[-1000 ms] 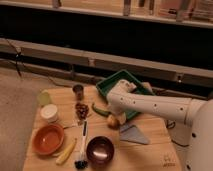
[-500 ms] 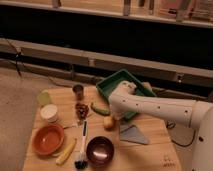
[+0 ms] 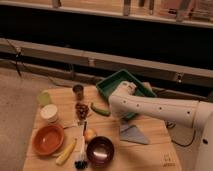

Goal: Place apple in purple bowl

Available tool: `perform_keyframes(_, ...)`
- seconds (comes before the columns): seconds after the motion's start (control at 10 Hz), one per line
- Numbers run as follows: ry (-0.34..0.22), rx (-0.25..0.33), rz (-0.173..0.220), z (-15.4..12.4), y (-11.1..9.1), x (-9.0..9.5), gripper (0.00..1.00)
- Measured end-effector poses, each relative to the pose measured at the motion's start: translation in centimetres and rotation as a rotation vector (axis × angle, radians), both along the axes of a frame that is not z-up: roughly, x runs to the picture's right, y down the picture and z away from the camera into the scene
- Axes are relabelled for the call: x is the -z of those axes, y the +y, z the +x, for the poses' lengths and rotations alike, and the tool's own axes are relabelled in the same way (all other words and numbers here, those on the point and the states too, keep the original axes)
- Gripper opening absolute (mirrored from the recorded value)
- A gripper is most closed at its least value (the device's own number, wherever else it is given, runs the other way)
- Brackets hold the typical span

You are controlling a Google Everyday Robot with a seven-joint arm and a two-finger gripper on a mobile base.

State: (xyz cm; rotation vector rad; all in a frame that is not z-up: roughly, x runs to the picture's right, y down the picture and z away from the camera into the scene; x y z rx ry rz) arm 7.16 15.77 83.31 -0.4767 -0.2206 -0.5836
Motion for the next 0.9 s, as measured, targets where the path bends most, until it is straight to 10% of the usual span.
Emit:
perform_keyframes(0.5, -0.111, 0.005, 0.017, -3.1, -0.4, 4.2, 0.78)
perform_keyframes(0.9, -0.150, 0.025, -0.007, -3.5, 0.5, 5.5, 0.80)
